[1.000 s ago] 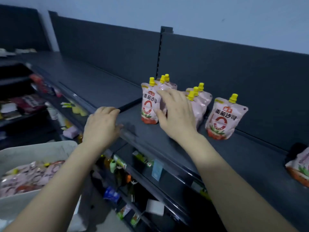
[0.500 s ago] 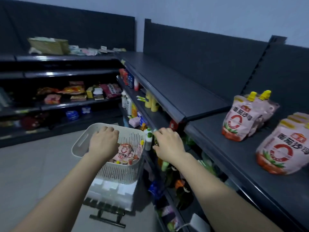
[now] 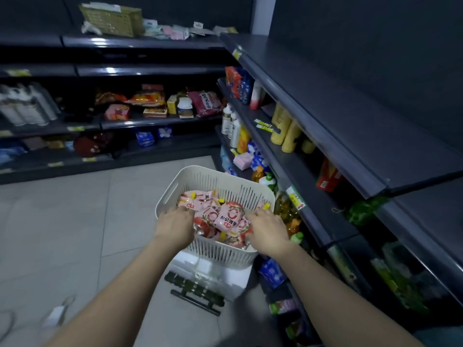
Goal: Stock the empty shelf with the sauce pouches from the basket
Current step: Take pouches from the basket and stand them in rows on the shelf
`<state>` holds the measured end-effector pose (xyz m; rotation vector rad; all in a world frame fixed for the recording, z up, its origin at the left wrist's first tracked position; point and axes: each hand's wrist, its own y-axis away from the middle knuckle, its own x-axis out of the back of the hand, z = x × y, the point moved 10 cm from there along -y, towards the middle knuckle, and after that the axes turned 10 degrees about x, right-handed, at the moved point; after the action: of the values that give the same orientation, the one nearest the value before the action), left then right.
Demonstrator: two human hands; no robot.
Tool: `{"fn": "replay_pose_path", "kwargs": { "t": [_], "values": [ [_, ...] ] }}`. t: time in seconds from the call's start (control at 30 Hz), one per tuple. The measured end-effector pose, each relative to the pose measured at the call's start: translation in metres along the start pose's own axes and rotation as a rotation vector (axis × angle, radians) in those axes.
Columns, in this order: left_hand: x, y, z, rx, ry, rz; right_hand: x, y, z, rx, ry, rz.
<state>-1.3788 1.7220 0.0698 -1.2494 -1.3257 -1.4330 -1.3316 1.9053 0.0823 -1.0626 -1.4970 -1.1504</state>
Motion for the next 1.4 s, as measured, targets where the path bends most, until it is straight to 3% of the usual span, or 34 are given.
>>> {"fn": "replay_pose_path", "kwargs": {
  "t": [0.27,0.7,0.9,1.07,1.17,1.27,1.4],
  "values": [
    [-0.051,-0.069,-0.007,0.062,0.055,-0.154,-0.062,-0.082,0.011,0.106,0.061,-0.149],
    [-0.14,-0.168,0.039,0.092,0.131,-0.347,-0.161,-0.166,0.023,0.319,0.018,-0.388],
    [-0.19,-0.203,0.048,0.091,0.194,-0.436,-0.189,-0.2,0.013,0.425,0.002,-0.41],
    [-0.194,-0.224,0.037,0.224,0.314,-0.342,-0.207,-0.21,0.011,0.464,0.029,-0.41],
    [-0.2,-0.23,0.036,0.274,0.288,-0.33,-0.198,-0.219,0.004,0.533,0.047,-0.278],
    [-0.209,-0.231,0.035,0.297,0.274,-0.383,-0.207,-0.222,-0.002,0.625,0.133,-0.281],
    [-0.201,-0.224,0.028,0.382,0.49,-0.422,-0.206,-0.227,-0.006,0.742,0.231,-0.315]
  ]
}}
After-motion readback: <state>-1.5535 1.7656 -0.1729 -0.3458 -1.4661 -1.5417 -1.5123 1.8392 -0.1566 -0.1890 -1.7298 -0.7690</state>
